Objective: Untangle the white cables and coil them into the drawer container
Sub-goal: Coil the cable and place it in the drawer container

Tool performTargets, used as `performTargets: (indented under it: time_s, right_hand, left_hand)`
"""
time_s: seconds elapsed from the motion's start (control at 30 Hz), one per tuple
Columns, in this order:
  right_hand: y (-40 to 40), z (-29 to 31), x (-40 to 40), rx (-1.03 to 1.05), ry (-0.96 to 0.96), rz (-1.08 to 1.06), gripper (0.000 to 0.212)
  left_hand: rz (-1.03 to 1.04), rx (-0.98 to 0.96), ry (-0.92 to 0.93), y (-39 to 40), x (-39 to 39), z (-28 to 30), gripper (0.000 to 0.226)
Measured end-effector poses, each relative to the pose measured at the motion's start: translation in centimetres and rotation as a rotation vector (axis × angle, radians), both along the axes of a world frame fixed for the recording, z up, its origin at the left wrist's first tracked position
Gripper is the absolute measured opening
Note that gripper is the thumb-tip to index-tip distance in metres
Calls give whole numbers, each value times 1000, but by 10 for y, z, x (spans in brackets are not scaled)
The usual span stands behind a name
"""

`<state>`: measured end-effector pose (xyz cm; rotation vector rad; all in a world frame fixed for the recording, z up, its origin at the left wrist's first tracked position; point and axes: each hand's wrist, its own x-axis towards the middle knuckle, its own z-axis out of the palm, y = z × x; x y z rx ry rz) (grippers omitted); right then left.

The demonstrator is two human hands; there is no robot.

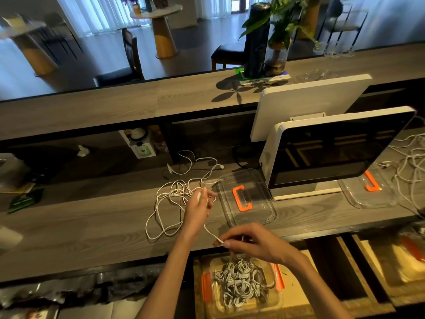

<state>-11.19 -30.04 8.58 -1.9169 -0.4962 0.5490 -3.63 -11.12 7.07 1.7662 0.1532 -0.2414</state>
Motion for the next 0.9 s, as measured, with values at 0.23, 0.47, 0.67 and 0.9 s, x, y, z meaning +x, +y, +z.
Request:
performTargets:
  time_s: [0.23,0.47,0.67,0.9]
  right_hand:
    - [1,-5,19,163,-126,-345,23]
    - [3,-18,28,183,-198,-582,29]
    - [-7,-23,32,122,-161,-574,34]
    - [-26,-33,29,69,-119,-597,19]
  left_hand:
    - [-406,-42,312,-4,-12,12,67]
    - [-776,-223,337,3,-24,19,68]
    - [-547,-222,187,13,-22,19,51]
    - [-24,-292,-14,31,-14,16,52]
